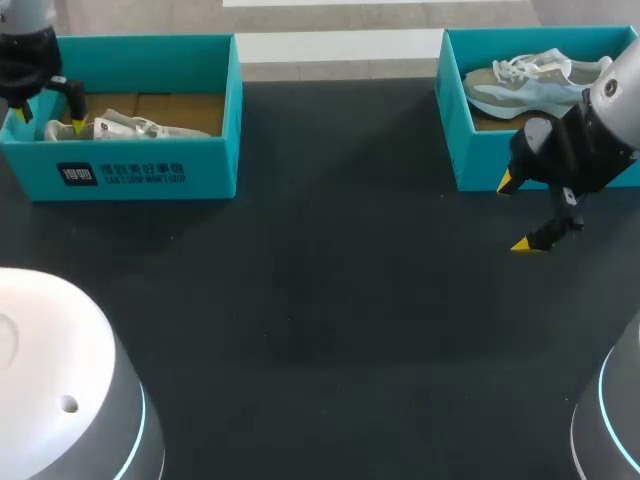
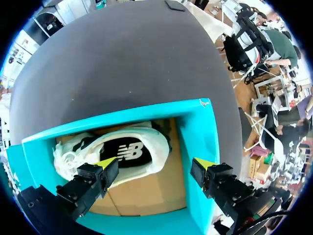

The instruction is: Take the shoe out of the shoebox, open the shoe tongue, remove and reinsert the insole, then place the shoe into the shoebox

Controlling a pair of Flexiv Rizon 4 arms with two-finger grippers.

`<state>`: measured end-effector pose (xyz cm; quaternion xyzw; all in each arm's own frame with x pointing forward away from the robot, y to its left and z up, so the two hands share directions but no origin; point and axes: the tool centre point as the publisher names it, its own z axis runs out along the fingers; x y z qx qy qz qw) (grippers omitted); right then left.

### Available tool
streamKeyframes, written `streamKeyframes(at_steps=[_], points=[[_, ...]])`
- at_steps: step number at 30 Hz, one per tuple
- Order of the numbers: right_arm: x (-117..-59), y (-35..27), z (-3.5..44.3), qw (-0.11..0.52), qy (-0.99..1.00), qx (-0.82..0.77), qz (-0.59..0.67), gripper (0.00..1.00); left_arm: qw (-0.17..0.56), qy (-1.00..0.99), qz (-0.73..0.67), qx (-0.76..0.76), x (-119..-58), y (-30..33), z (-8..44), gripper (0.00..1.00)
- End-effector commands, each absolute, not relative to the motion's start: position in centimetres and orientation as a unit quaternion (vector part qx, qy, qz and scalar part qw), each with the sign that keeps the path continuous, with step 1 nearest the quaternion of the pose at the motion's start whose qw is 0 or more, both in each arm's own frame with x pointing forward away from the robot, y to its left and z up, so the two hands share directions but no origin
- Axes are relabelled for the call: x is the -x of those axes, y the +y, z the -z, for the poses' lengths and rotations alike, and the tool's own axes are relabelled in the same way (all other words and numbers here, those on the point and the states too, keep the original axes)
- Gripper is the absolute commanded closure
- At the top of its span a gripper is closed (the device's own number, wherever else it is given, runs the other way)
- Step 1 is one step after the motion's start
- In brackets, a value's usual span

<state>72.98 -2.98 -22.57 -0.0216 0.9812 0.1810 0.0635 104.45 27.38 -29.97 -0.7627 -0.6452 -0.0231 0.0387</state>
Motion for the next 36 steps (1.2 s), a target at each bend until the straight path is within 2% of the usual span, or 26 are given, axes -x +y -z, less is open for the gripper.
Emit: streamKeyframes(at_steps=[1, 16, 31, 36], points=[[-73.0, -3.0, 22.7, 0.064, 0.981, 0.021, -0.180, 0.00, 0.024, -0.649, 0.019, 0.761, -104.3, 27.8, 26.5, 0.00], [-73.0, -3.0, 22.7, 0.064, 0.981, 0.021, -0.180, 0.00, 0.006, -0.675, 0.023, 0.737, -103.1, 26.9, 18.4, 0.00], [-73.0, -3.0, 22.7, 0.064, 0.981, 0.021, -0.180, 0.00, 0.006, -0.675, 0.023, 0.737, -103.1, 26.9, 18.4, 0.00], [-75.8, -2.5, 22.8, 0.037, 0.985, -0.019, -0.164, 0.00, 0.006, -0.675, 0.023, 0.737, -103.1, 26.9, 18.4, 0.00]])
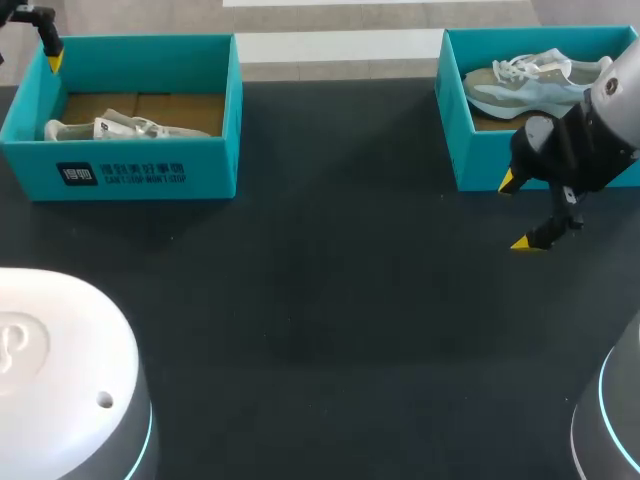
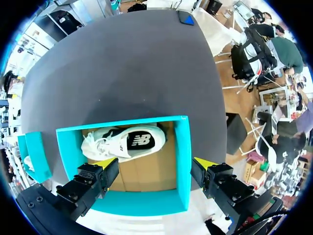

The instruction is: Take the shoe out of the shoebox, open the shoe tongue, remove and reinsert the insole, then place the shoe into the shoebox

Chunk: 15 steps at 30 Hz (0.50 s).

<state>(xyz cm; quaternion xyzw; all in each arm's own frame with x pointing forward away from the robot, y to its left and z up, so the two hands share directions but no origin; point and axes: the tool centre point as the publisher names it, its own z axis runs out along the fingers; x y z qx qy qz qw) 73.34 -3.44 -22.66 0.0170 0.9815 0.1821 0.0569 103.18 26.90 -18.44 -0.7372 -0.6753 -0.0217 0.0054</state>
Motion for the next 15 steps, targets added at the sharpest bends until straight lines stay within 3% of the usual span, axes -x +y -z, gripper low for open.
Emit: streamKeyframes(at_steps=[1, 15], points=[[-76.3, -2.4, 22.7, 0.035, 0.986, -0.024, -0.162, 0.00, 0.006, -0.675, 0.023, 0.737, -103.1, 26.9, 18.4, 0.00], [-85.3, -4.2, 22.1, 0.017, 0.983, -0.135, -0.125, 0.00, 0.006, -0.675, 0.023, 0.737, -103.1, 26.9, 18.4, 0.00]])
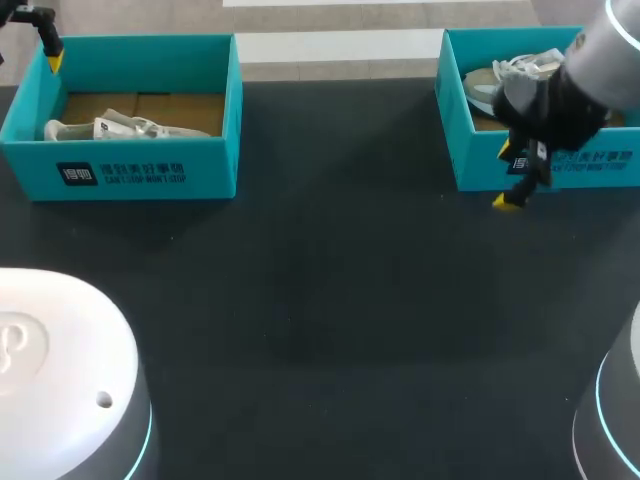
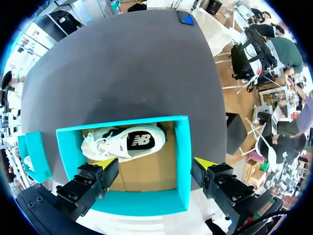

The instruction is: Take the shoe out of the shoebox, open the shoe tongue, remove and reinsert the insole, then place the shoe into the shoebox

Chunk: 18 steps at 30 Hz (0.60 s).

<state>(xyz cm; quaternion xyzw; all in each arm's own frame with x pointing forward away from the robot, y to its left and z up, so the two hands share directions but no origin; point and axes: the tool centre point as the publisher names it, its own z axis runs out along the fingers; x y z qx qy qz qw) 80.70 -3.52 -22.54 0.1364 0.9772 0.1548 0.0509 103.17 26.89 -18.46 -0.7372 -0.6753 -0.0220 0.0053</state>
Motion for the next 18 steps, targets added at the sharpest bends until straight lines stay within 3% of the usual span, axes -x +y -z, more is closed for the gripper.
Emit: streamKeyframes(at_steps=[1, 18], points=[[-85.79, -4.59, 21.82, 0.015, 0.981, -0.145, -0.131, 0.00, 0.006, -0.675, 0.023, 0.737, -103.14, 26.91, 18.42, 0.00], [-85.98, -5.04, 21.49, 0.014, 0.978, -0.155, -0.141, 0.00, 0.006, -0.675, 0.023, 0.737, -103.14, 26.91, 18.42, 0.00]])
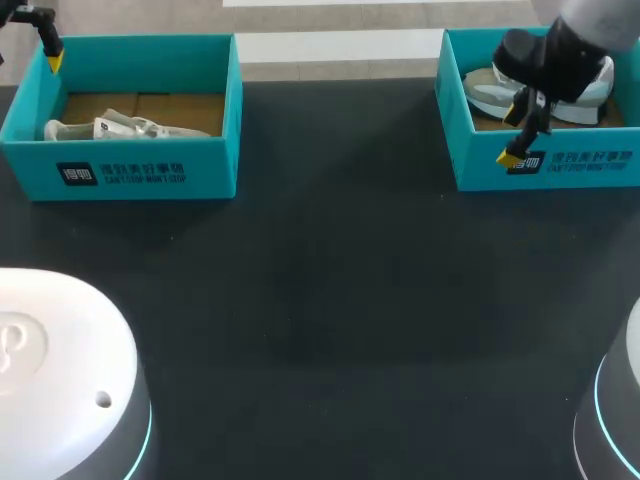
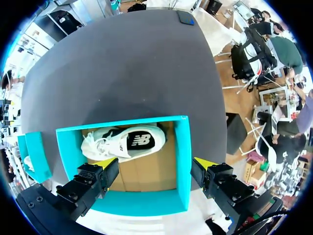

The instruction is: Take the shoe out of the shoebox, open the shoe tongue, remove and reinsert the insole, then place the shoe into the shoebox

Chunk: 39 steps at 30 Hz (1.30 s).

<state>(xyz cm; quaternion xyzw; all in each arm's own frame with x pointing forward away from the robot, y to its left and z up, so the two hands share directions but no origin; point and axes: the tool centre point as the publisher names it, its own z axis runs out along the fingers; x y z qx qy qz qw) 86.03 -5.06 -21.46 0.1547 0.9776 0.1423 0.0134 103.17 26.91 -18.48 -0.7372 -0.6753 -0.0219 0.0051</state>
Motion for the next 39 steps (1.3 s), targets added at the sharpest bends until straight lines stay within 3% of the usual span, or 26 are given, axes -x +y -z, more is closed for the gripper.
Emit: streamKeyframes(at_steps=[1, 11, 18, 39], points=[[-86.0, -5.0, 21.5, 0.014, 0.978, -0.155, -0.141, 0.00, 0.006, -0.675, 0.023, 0.737, -103.1, 26.9, 18.4, 0.00], [-95.9, -11.2, 21.3, 0.043, 0.879, -0.451, -0.148, 0.00, 0.006, -0.675, 0.023, 0.737, -103.1, 26.9, 18.4, 0.00], [-100.4, -17.2, 20.4, 0.108, 0.735, -0.658, -0.122, 0.00, 0.006, -0.675, 0.023, 0.737, -103.1, 26.9, 18.4, 0.00], [-100.4, -17.2, 20.4, 0.108, 0.735, -0.658, -0.122, 0.00, 0.006, -0.675, 0.023, 0.737, -103.1, 26.9, 18.4, 0.00]])
